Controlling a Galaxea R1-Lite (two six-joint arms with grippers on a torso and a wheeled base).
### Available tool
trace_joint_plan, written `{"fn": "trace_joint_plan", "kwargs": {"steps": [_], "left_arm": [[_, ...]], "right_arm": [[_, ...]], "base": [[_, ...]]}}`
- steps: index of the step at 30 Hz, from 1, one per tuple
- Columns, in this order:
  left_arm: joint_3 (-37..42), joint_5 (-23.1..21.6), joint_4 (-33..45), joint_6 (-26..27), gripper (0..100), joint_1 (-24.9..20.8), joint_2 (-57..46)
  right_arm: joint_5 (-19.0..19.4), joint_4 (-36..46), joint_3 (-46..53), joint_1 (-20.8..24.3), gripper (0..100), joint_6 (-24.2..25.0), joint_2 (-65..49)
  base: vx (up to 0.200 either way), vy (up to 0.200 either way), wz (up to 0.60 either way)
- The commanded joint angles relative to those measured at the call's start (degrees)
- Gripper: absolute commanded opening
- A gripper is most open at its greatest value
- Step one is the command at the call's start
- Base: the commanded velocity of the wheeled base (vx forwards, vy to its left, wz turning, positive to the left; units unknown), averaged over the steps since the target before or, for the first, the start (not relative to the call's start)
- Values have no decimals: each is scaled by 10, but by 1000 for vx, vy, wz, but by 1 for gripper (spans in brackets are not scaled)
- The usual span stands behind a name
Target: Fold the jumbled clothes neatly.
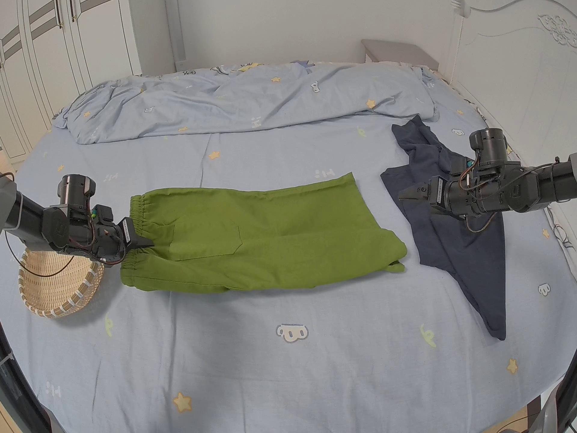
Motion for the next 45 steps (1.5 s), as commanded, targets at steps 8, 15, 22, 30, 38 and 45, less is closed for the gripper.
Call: {"fn": "trace_joint_plan", "kwargs": {"steps": [8, 15, 22, 30, 38, 45], "left_arm": [[-3, 0, 15, 16, 0, 5, -11], [-3, 0, 15, 16, 0, 5, -11], [-3, 0, 15, 17, 0, 5, -8], [-3, 0, 15, 17, 0, 5, -6], [-3, 0, 15, 16, 0, 5, -6], [-3, 0, 14, 17, 0, 5, -6]], "right_arm": [[102, 19, -54, -1, 100, 2, 139], [102, 15, -62, 8, 100, 13, 161], [112, 18, -61, 16, 100, 33, 159], [115, 35, -61, 30, 100, 48, 157], [115, 62, -64, 45, 100, 52, 156], [115, 66, -66, 46, 100, 52, 157]], "base": [[0, 0, 0], [0, 0, 0], [0, 0, 0], [0, 0, 0], [0, 0, 0], [0, 0, 0]]}}
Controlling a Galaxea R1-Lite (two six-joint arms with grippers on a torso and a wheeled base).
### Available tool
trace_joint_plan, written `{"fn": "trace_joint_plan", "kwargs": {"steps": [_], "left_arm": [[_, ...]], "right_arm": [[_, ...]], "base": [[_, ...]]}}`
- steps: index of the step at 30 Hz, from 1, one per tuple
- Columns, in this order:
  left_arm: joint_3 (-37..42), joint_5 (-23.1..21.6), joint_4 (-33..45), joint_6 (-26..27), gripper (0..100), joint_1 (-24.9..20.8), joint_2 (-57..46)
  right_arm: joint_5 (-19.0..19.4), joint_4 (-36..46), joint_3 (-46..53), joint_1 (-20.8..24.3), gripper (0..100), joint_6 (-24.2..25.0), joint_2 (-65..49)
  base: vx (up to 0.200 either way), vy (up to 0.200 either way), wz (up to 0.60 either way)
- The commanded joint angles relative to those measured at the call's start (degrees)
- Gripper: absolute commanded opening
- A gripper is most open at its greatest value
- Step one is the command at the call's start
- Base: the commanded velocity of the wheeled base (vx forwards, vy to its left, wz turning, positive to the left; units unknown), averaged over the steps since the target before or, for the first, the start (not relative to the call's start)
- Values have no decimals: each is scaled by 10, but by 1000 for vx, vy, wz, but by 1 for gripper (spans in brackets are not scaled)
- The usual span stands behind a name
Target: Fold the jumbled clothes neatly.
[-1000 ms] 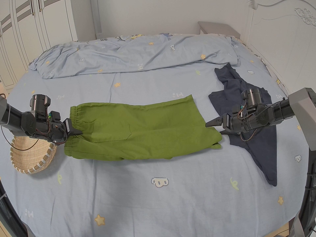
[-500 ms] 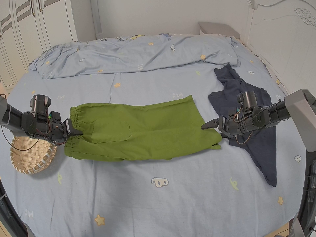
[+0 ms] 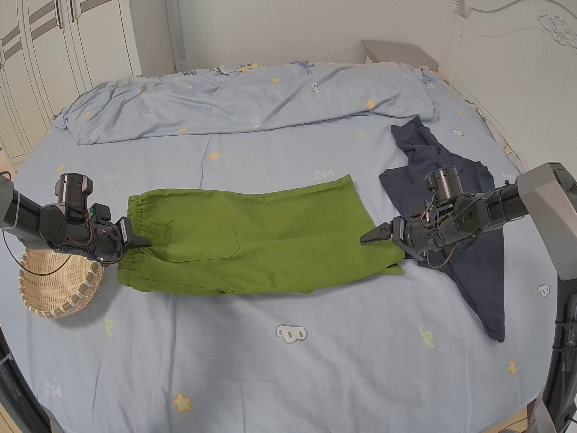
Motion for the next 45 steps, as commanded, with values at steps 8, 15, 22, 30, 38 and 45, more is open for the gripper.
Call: {"fn": "trace_joint_plan", "kwargs": {"steps": [8, 15, 22, 30, 38, 45], "left_arm": [[0, 0, -1, 0, 0, 0, 1], [1, 0, -1, 0, 0, 0, 1], [0, 0, -3, 0, 0, 6, 1], [0, 0, -3, 0, 0, 6, 1], [1, 0, -3, 0, 0, 6, 1], [2, 0, 1, 4, 0, 8, -3]], "right_arm": [[1, 2, 17, -1, 0, 0, 5], [1, 3, 21, -8, 0, 1, 4], [1, 24, 33, -1, 0, 2, -46], [8, 25, 33, 8, 0, 6, -49], [8, 25, 30, 4, 0, 5, -46], [8, 28, 36, 0, 0, 3, -56]], "base": [[0, 0, 0], [0, 0, 0], [0, 0, 0], [0, 0, 0], [0, 0, 0], [0, 0, 0]]}}
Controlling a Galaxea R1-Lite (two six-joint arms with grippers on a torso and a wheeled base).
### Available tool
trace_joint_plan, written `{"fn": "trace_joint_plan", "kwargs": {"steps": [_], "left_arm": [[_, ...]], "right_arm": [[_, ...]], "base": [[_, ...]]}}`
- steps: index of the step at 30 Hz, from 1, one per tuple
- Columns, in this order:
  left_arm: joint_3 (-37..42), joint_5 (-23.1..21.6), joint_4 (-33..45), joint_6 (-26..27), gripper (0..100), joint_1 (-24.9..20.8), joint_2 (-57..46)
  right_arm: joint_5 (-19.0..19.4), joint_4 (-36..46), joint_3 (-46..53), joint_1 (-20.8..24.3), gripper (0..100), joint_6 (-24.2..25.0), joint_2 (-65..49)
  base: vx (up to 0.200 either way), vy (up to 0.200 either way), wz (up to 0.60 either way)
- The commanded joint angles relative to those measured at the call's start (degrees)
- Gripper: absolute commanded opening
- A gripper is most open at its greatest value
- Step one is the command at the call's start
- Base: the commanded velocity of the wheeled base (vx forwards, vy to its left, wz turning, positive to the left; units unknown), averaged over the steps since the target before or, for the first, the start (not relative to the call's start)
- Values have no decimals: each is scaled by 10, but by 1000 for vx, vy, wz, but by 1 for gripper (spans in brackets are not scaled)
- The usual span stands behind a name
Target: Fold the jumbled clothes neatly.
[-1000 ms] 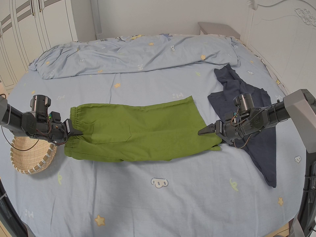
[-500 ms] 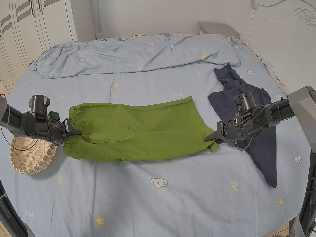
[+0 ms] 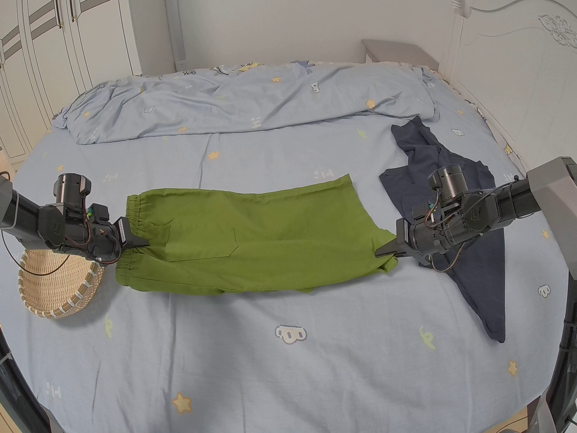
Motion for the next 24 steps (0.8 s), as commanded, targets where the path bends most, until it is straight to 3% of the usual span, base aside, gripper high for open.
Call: {"fn": "trace_joint_plan", "kwargs": {"steps": [1, 10, 15, 22, 24], "left_arm": [[6, 0, 4, 8, 0, 2, -8], [87, 0, 6, 57, 0, 2, -59], [151, 0, 6, 80, 0, 13, -97], [258, 0, 0, 138, 0, 31, -146], [260, 0, 0, 139, 0, 31, -147]], "right_arm": [[0, 9, 17, -1, 0, -4, -37], [-8, 56, 85, 1, 0, -8, -116], [-11, 45, 213, 6, 0, -14, -191], [-25, -32, 401, 37, 0, -12, -291], [-25, -33, 405, 38, 0, -12, -293]], "base": [[0, 0, 0], [0, 0, 0], [0, 0, 0], [0, 0, 0], [0, 0, 0]]}}
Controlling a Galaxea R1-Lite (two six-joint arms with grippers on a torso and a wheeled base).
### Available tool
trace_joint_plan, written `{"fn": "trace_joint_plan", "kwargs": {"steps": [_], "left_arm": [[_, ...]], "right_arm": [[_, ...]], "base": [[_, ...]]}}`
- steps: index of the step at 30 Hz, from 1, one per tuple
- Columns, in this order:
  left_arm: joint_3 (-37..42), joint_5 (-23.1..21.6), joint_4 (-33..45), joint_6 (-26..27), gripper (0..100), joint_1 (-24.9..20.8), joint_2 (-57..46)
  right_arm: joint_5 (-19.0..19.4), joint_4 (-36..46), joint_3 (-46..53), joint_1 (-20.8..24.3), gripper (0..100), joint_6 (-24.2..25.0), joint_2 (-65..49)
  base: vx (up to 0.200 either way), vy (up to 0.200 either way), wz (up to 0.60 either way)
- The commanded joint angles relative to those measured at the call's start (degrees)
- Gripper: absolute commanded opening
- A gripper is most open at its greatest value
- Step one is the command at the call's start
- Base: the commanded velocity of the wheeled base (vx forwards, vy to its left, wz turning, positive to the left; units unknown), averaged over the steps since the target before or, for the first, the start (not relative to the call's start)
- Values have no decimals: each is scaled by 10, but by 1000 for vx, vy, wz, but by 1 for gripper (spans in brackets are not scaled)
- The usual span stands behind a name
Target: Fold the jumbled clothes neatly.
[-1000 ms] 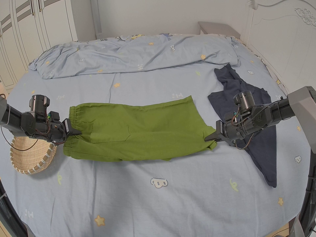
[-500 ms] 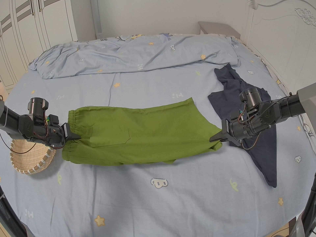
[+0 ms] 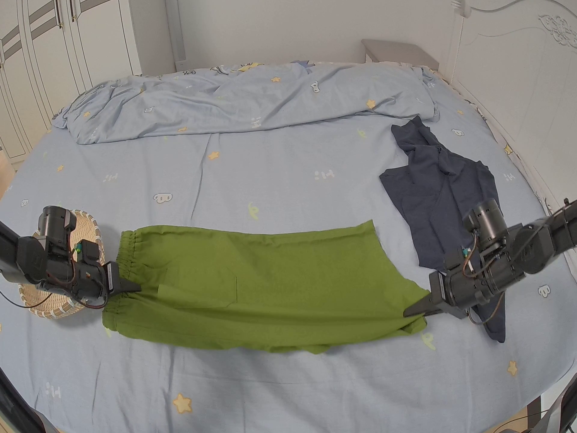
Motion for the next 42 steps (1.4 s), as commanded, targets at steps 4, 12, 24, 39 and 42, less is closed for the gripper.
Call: {"fn": "trace_joint_plan", "kwargs": {"steps": [4, 12, 24, 39, 42], "left_arm": [[140, 1, -7, 55, 0, 17, -75], [183, 1, -10, 98, 0, 28, -86], [184, 4, -10, 101, 0, 32, -92], [180, 56, 22, 117, 0, 32, -251], [159, 56, 60, 117, 0, 34, -304]], "right_arm": [[-62, -40, 186, 69, 0, 7, -150], [-67, -85, 244, 105, 0, 32, -172], [-67, -100, 253, 106, 100, 32, -172], [-109, -62, 99, 21, 100, -26, -202], [-111, -57, 87, 5, 100, -39, -205]], "base": [[0, 0, 0], [0, 0, 0], [0, 0, 0], [0, 0, 0], [0, 0, 0]]}}
